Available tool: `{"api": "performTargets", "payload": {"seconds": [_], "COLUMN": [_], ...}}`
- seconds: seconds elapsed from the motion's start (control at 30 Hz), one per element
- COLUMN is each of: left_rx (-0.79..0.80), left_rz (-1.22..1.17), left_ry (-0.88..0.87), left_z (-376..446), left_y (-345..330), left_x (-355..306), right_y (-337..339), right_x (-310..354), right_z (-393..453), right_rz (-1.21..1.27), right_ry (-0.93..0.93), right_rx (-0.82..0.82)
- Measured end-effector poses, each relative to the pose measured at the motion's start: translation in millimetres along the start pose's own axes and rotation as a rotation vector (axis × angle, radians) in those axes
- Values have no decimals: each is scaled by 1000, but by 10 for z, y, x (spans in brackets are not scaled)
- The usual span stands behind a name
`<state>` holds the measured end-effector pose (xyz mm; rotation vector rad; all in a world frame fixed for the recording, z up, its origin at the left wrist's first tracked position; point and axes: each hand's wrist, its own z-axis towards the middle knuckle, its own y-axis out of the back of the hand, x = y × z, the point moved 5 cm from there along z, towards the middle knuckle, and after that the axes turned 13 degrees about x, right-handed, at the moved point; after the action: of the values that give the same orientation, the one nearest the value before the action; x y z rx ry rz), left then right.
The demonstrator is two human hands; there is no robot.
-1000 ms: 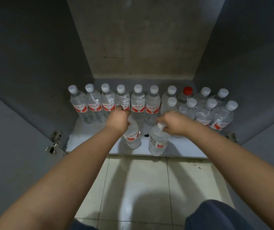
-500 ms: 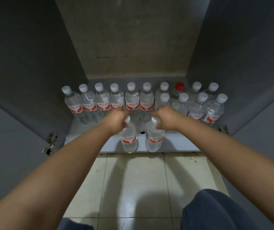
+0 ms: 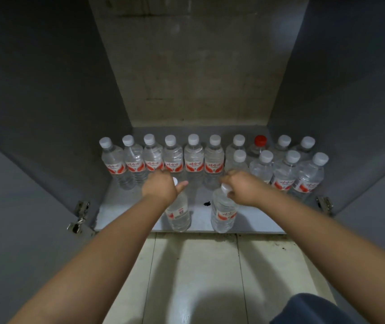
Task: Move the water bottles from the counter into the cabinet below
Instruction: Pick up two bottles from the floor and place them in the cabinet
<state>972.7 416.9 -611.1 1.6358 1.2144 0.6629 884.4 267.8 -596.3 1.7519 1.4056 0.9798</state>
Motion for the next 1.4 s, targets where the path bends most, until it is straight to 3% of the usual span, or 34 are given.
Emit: {"api": "performTargets", "payload": {"seconds": [0.1, 0.2, 0.33, 0.5, 0.87, 1.03, 1.4], "left_rx": [127, 182, 106, -68, 50, 33, 91], "left_rz": [-40, -21, 43, -101, -179, -150, -74], "left_ry": [-302, -418, -305, -95, -282, -341, -294], "left_z": [-56, -102, -76, 150, 27, 198, 582], "left_y": [-16, 21, 21, 124, 24, 131, 150], "left_x": [-13, 68, 56, -83, -131, -339, -478], "right_y": [-34, -59, -67, 144, 67, 138, 259], "right_x": [-9, 11, 25, -57, -53, -44, -95], "right_z": [-37, -62, -90, 42, 139, 309, 710], "right_rz": [15, 34, 81, 93, 248, 256, 335], "right_ry": [5, -6, -27, -59, -174, -222, -213], "right_rx": [-13, -39, -82, -112, -94, -108, -173]}}
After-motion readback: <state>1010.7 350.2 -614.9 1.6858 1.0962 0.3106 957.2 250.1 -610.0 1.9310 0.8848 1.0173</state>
